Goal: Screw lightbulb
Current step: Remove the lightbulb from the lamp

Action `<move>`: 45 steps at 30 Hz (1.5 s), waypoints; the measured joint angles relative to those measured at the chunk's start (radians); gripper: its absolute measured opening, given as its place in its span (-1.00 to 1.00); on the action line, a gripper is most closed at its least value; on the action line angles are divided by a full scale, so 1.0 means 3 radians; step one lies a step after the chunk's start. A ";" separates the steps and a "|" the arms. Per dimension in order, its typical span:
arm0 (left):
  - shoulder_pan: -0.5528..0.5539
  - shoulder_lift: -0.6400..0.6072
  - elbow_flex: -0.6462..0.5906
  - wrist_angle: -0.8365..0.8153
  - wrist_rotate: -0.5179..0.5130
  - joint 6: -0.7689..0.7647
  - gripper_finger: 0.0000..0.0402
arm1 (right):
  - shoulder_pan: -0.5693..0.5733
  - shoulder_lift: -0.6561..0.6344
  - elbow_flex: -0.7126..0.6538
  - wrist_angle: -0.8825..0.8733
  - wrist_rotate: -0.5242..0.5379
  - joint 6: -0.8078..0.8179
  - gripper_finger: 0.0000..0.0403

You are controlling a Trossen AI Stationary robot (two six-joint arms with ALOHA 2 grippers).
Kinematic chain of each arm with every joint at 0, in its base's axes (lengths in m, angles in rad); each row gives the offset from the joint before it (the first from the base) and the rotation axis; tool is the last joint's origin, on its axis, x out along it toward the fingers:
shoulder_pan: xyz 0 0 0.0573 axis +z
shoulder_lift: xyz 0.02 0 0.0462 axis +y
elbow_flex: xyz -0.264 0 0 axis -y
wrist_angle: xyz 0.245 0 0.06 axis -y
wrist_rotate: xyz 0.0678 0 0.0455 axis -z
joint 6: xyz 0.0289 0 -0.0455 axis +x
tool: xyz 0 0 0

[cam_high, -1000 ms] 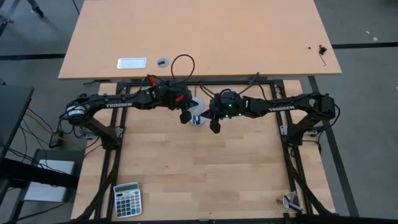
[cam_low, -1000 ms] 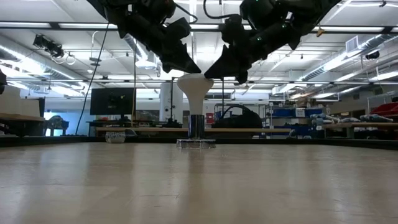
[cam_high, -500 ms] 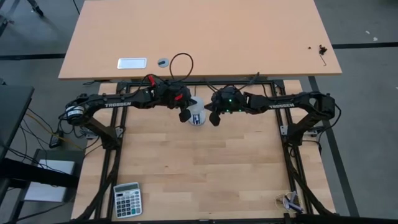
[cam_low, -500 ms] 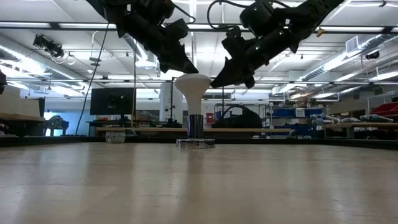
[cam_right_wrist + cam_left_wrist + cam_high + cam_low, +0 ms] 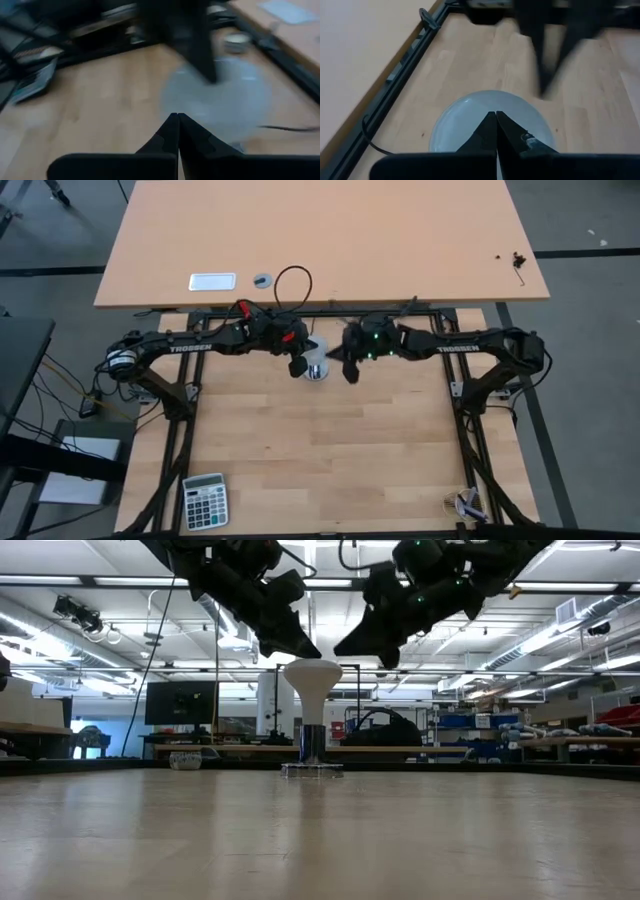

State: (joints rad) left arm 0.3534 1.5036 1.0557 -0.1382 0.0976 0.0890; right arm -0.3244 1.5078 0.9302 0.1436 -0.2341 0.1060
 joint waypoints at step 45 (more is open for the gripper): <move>0.0004 0.0001 -0.0003 0.0064 -0.0053 0.0001 -1.00 | 0.0307 0.0258 0.0271 -0.0346 0.0595 -0.0014 -0.94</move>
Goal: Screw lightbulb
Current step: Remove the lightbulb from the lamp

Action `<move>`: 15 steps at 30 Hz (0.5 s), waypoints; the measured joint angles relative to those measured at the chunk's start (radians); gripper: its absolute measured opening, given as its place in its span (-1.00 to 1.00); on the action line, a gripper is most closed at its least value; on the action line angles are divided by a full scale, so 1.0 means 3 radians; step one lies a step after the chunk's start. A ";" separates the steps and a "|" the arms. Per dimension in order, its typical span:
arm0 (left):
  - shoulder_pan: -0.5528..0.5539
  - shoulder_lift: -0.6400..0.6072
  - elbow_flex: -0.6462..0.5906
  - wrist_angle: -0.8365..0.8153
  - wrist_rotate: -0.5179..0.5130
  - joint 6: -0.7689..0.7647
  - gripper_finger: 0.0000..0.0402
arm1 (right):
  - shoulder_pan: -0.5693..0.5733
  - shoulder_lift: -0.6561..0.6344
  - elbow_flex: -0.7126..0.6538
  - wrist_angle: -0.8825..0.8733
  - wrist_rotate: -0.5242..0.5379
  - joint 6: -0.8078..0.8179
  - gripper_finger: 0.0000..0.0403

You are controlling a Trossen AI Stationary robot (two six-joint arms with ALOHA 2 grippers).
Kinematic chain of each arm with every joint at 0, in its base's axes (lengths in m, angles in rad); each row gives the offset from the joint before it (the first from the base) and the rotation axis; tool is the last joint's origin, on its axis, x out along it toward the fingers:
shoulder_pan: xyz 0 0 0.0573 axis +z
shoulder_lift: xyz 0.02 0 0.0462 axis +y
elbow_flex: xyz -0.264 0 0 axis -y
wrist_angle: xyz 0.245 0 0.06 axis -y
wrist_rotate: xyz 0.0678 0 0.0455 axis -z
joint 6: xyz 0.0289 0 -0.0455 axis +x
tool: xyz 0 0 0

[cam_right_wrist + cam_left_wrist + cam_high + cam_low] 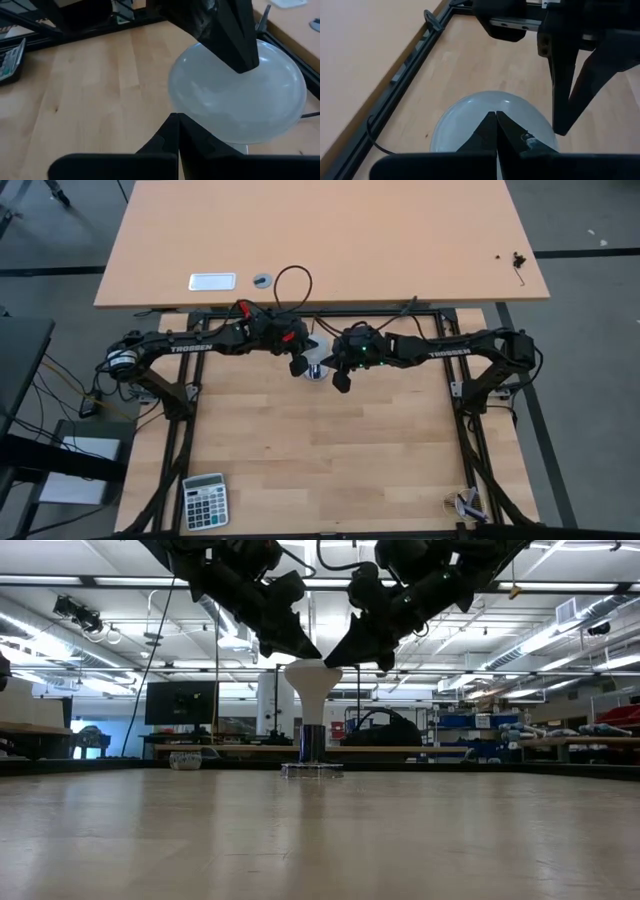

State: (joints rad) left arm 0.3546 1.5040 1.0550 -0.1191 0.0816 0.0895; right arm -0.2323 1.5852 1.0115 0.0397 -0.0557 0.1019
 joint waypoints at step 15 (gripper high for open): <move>0.0003 -0.0002 0.0000 -0.0080 0.0025 -0.0041 -1.00 | -0.0224 -0.0020 -0.0008 -0.0210 0.0286 0.0024 -0.94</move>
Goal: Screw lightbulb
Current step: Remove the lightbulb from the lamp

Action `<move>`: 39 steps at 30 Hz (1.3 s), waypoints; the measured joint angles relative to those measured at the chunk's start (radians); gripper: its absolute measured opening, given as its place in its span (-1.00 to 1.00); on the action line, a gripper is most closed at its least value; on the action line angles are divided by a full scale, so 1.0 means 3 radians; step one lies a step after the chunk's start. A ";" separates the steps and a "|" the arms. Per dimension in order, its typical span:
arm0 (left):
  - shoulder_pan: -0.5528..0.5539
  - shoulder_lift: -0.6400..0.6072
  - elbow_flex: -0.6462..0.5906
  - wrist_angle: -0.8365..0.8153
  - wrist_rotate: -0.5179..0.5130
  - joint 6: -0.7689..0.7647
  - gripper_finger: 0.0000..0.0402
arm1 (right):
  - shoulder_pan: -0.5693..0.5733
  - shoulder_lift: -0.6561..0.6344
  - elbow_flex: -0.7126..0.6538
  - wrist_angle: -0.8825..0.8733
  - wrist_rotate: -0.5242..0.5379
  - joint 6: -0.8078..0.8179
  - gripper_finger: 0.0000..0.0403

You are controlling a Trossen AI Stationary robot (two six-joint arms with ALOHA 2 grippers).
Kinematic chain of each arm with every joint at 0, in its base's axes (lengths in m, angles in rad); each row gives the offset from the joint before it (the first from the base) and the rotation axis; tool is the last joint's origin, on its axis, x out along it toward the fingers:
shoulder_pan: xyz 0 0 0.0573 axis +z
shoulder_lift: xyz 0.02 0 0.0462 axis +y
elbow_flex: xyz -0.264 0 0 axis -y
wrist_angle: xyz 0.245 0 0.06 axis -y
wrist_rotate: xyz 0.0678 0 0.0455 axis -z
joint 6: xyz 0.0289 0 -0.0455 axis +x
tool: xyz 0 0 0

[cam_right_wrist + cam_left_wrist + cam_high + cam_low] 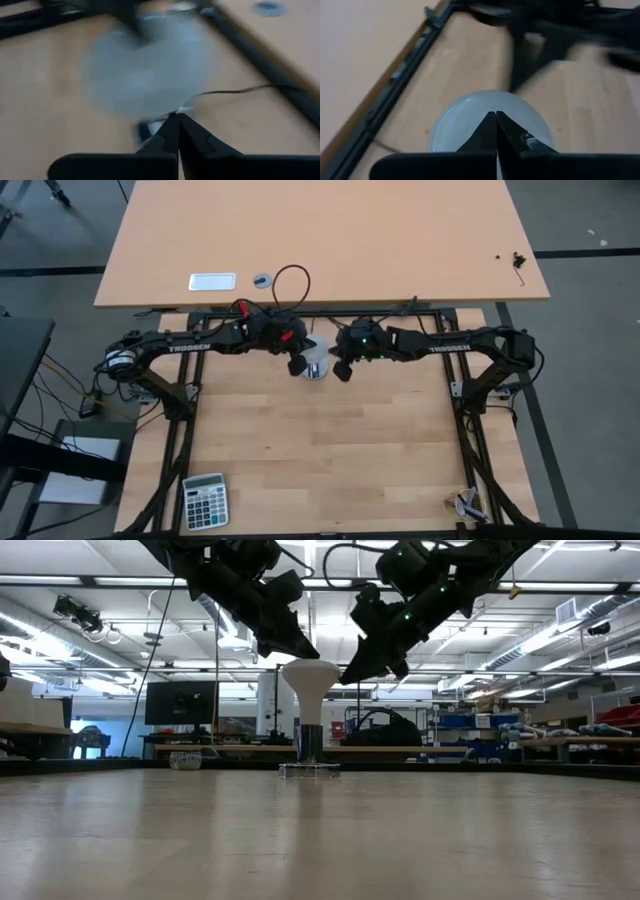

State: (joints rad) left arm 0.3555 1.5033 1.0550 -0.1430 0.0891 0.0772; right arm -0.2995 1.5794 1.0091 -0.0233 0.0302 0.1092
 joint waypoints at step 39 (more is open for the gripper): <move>-0.0006 0.0001 0.0001 0.0003 -0.0045 -0.0008 -1.00 | 0.0007 0.0022 0.0002 0.0092 -0.0438 -0.0038 -0.94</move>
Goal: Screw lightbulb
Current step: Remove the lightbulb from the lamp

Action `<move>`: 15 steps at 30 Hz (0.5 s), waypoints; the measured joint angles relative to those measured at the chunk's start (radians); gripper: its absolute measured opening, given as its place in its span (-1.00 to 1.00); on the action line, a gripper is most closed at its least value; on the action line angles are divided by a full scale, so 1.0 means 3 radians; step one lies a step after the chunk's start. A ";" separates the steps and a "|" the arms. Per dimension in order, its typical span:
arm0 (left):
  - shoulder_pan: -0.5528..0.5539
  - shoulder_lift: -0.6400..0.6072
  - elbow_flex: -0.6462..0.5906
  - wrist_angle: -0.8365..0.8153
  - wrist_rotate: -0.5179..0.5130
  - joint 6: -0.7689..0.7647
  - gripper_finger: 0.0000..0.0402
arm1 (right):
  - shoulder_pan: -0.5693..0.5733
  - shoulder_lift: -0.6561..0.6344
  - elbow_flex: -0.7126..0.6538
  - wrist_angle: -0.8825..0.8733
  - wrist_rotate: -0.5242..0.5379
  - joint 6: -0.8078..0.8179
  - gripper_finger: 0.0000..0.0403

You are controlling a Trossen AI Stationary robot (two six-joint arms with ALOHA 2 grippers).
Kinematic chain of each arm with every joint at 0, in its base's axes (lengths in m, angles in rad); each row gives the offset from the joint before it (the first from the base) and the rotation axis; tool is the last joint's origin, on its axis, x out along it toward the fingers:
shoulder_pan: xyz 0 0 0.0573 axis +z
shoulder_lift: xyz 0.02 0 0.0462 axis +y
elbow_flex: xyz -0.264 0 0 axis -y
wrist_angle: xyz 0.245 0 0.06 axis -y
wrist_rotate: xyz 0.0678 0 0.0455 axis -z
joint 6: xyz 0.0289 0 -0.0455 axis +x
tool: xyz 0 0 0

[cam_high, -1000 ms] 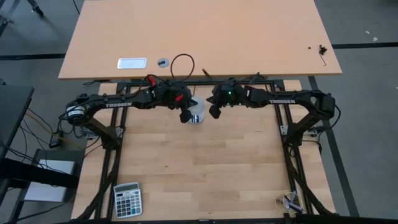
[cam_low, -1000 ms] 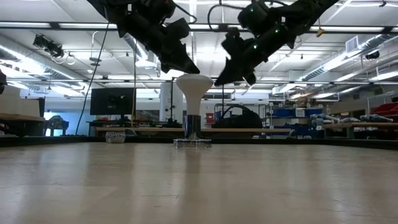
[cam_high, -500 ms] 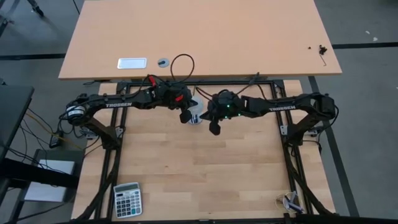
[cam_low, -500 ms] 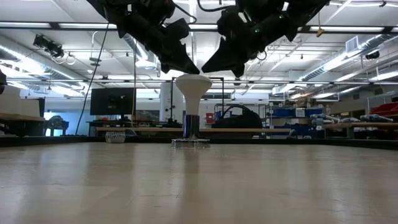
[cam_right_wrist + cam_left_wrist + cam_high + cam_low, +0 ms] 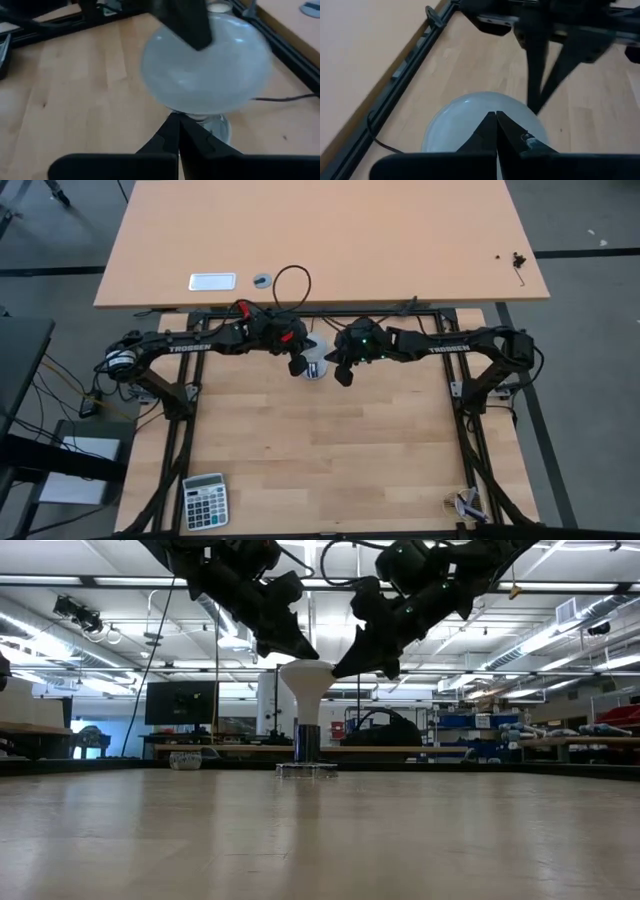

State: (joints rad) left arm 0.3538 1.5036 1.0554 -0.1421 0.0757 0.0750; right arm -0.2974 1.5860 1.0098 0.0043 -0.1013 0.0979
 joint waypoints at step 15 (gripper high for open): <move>-0.0003 0.0000 0.0000 0.0004 0.0046 -0.0001 -1.00 | -0.0319 -0.0139 0.0001 -0.0076 -0.0214 0.0053 -0.94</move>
State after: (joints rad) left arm 0.3531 1.5036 1.0554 -0.1410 0.0895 0.0746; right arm -0.3932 1.5443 1.0100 -0.0185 -0.1653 0.1137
